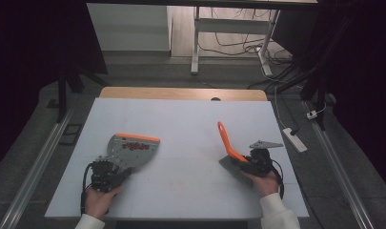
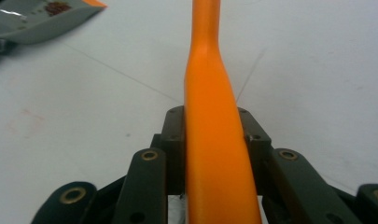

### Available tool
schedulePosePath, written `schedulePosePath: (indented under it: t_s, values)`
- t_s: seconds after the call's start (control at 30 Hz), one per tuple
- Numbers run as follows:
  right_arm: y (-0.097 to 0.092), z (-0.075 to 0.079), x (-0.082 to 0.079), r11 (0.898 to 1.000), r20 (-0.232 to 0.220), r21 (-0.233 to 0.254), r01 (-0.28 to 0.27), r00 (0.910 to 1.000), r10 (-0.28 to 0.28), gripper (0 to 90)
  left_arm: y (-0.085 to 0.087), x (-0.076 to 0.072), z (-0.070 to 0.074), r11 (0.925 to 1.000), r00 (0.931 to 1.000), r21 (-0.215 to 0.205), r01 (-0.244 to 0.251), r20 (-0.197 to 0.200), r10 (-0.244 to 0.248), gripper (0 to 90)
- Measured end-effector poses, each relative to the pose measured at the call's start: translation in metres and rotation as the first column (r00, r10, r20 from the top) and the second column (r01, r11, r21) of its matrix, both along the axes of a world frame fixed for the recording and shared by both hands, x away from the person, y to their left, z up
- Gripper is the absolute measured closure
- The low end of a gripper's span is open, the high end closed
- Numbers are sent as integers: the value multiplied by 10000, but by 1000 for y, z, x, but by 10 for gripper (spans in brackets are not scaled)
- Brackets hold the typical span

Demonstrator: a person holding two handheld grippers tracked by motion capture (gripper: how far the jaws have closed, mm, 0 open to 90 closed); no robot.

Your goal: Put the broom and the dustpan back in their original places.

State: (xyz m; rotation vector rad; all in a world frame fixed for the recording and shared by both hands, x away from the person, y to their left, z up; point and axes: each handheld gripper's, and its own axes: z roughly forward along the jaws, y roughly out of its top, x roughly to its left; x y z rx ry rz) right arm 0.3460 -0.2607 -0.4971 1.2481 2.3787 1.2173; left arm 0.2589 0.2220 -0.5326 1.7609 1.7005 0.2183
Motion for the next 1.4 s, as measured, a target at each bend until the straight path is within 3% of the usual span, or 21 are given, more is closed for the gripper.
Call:
schedulePosePath:
  t_s: [0.1,0.27,0.37,0.67,0.77,0.87,1.1,1.4]
  values:
    - [0,-2,1,9987,328,-493,85,9994,-69,622,1,0,0,10000,10000,-28,-43,20,43,588]
    - [-5,-5,5,9971,353,-623,431,9985,-410,565,3,-1,0,10000,10000,-24,12,-37,-12,403]
    - [-6,-7,7,9962,352,-696,527,9981,-504,539,3,-3,1,10000,10000,-11,35,7,-35,341]
    - [-8,-11,14,9903,437,-1155,778,9964,-732,450,3,-7,6,9979,9991,527,376,191,-386,229]
    - [-9,-13,16,9872,373,-1290,939,9953,-898,422,5,-10,9,9973,9986,646,361,364,-385,214]
    - [-7,-13,14,9779,742,-1799,1066,9927,-946,425,8,-13,11,9968,9980,704,373,482,-408,207]
    - [-8,-9,11,9820,913,-1636,943,9926,-801,426,13,-19,19,9938,9934,921,623,900,-707,205]
    - [-8,4,-2,9916,1487,-1282,153,9889,40,442,15,-22,30,9867,9736,946,1324,1742,-1473,249]
